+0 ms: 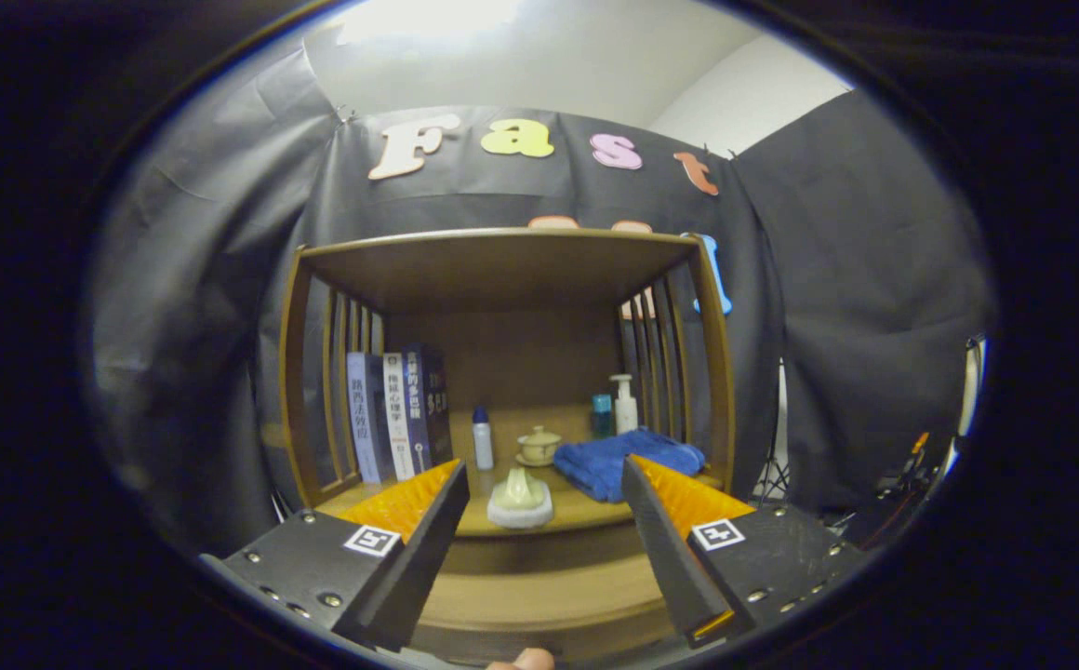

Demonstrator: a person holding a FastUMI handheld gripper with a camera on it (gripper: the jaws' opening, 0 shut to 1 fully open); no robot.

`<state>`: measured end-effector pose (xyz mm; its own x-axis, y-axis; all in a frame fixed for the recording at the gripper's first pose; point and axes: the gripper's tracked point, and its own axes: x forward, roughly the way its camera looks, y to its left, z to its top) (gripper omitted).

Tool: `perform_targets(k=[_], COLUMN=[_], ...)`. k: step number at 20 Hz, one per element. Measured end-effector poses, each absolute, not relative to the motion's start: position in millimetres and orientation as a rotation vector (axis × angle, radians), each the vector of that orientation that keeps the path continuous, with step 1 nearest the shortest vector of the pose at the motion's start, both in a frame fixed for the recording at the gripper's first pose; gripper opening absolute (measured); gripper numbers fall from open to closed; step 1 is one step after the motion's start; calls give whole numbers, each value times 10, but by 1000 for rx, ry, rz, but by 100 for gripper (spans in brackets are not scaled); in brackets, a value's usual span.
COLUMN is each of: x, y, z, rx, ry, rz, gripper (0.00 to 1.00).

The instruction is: Pull open the drawer, take out the items inside it, and place them on the countertop above the cabinet.

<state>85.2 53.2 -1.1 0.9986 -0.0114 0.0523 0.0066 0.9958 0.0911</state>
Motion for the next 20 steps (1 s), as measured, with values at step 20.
perform_targets(k=[20], x=[460], y=[681], z=[-1612], rx=[176], ry=[294], rz=[57], gripper=[99])
